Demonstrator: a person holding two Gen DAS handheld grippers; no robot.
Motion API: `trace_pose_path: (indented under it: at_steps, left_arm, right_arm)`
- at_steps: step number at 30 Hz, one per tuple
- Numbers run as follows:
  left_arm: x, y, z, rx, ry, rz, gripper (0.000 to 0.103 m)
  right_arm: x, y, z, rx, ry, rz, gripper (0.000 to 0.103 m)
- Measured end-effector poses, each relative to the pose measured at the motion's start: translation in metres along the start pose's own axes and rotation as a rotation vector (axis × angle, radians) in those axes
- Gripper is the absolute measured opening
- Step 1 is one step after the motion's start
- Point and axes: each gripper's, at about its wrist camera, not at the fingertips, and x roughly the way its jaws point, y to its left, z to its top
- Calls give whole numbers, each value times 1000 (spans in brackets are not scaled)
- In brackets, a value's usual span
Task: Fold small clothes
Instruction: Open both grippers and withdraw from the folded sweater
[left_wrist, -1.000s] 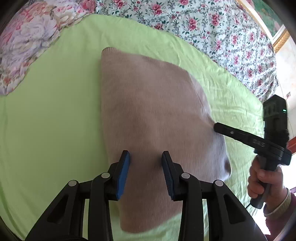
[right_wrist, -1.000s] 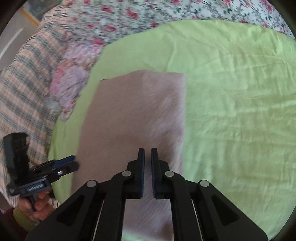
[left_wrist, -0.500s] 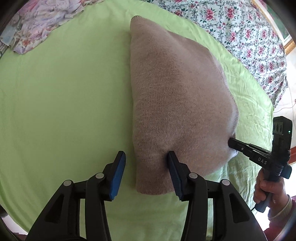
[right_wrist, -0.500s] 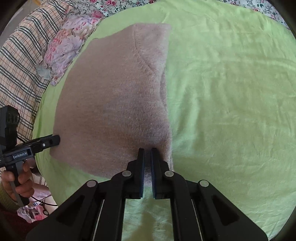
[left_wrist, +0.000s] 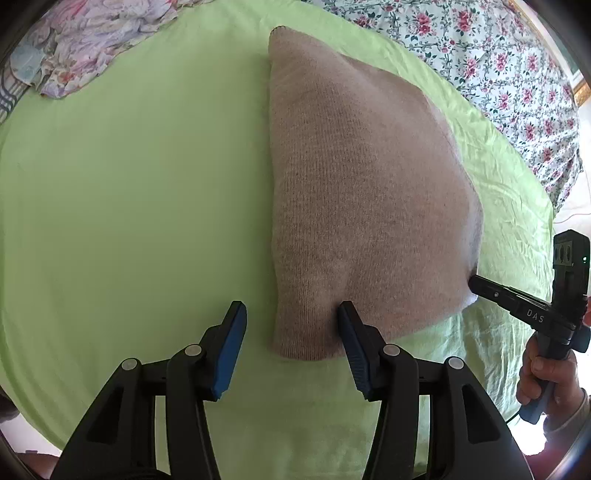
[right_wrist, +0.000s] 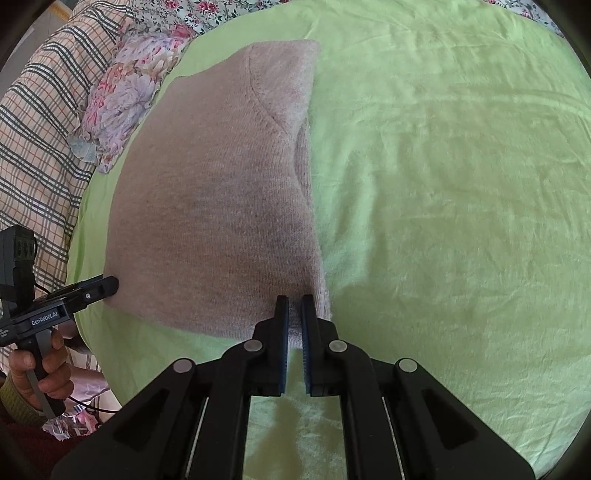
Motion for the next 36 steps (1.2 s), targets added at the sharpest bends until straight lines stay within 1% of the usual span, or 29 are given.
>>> trace_pose_path:
  at_steps: [3,6,8,12,15,16,17,18,19,20,21,22,23,26,30,33,36]
  left_arm:
    - [-6,-1,-2,12,-5,21,53]
    - [-18,-7,-4,52,-24,50,51]
    - [-24,-10,-3,68,-36,57,51]
    - [-37,-11,8,70,-56,56,51]
    - [-50,-13,22,70,-97,68,52]
    - [-54,-14,25,70,-111,77,54]
    - [-60,-14,29,69,-128,85,55]
    - [-69,-14,34,65,-153,96,61]
    - [-75,-14,36,63,-167,103,67]
    - [-81,-14,38,62,-184,112,70]
    - [-86,-16,39,65,-197,123,75]
    - [-88,-16,39,69,-203,131,79]
    - [-90,-17,38,75,-206,141,80]
    - [-91,-21,29,98,-202,176,81]
    - [-81,-20,16,116,-173,228,81]
    - [-73,-21,10,131,-144,230,81]
    - [-70,-23,13,130,-139,230,81]
  right_arm:
    - [-5,-2,1,14,9,0,7]
    - [-22,2,6,15,-40,8,8]
    - [-33,3,16,26,-82,9,8]
    - [-44,2,41,82,-129,35,9]
    - [-50,9,56,77,-154,48,9]
    - [-53,13,59,74,-161,58,10]
    - [-56,17,61,69,-165,68,20]
    - [-60,22,62,58,-171,78,30]
    - [-62,26,62,48,-177,82,55]
    - [-67,32,60,28,-193,86,71]
    - [-72,38,57,-8,-211,84,73]
    - [-72,44,56,-31,-211,75,73]
    - [-73,48,53,-55,-204,64,73]
    - [-72,49,42,-87,-183,58,73]
    - [-65,37,28,-73,-141,56,74]
    - [-59,29,26,-47,-122,52,74]
    - [-56,26,28,-28,-125,47,74]
